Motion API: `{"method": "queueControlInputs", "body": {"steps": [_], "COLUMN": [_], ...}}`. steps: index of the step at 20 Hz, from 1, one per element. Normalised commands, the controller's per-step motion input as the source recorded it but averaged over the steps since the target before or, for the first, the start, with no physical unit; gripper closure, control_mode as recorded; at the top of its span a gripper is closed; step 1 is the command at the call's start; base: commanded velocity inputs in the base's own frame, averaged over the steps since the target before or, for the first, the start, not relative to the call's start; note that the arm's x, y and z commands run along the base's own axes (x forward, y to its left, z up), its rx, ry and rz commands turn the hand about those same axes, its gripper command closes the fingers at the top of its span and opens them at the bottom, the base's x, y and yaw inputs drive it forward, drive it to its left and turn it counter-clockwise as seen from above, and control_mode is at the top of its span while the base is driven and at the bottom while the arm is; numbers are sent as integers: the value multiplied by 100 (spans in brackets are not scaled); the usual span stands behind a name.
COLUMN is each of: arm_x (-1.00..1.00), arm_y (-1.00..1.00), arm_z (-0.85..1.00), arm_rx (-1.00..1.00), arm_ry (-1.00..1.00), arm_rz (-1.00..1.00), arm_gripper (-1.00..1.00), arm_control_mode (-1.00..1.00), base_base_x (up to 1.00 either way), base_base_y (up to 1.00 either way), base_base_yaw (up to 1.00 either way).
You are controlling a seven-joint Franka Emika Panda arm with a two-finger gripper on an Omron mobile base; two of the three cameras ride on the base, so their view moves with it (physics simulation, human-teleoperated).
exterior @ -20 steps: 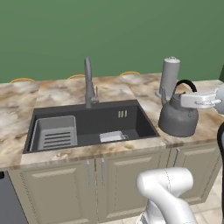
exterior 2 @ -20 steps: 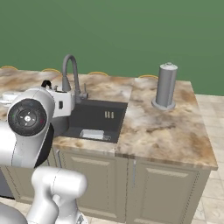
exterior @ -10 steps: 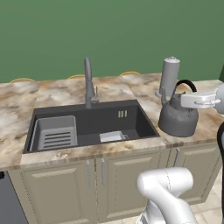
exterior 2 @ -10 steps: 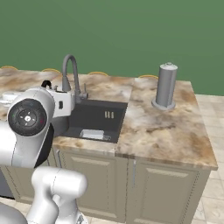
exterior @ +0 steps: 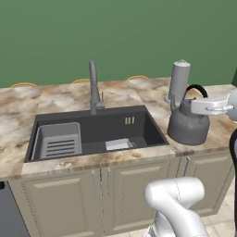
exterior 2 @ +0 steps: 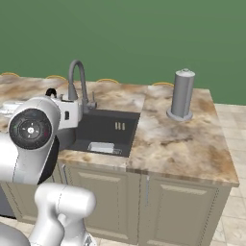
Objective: Open the cabinet, pick the kettle from the cabinet, and place it in the sink.
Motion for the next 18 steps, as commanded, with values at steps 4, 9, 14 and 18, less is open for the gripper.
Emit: {"method": "queueControlInputs", "body": {"steps": [4, 9, 14, 18], "arm_x": [4, 19, 28, 28], "arm_y": [0, -5, -15, -16], "arm_z": [0, 0, 0, -1], "arm_rx": [0, 1, 4, 4], "arm_ry": [3, 8, 15, 8], "arm_rz": [0, 10, 12, 15], "arm_gripper": [100, 100, 100, 100], "arm_control_mode": [-100, -100, -100, -100], "base_base_x": [0, 0, 0, 0], "base_base_y": [0, 0, 0, 0], "base_base_yaw": [0, 0, 0, 0]}}
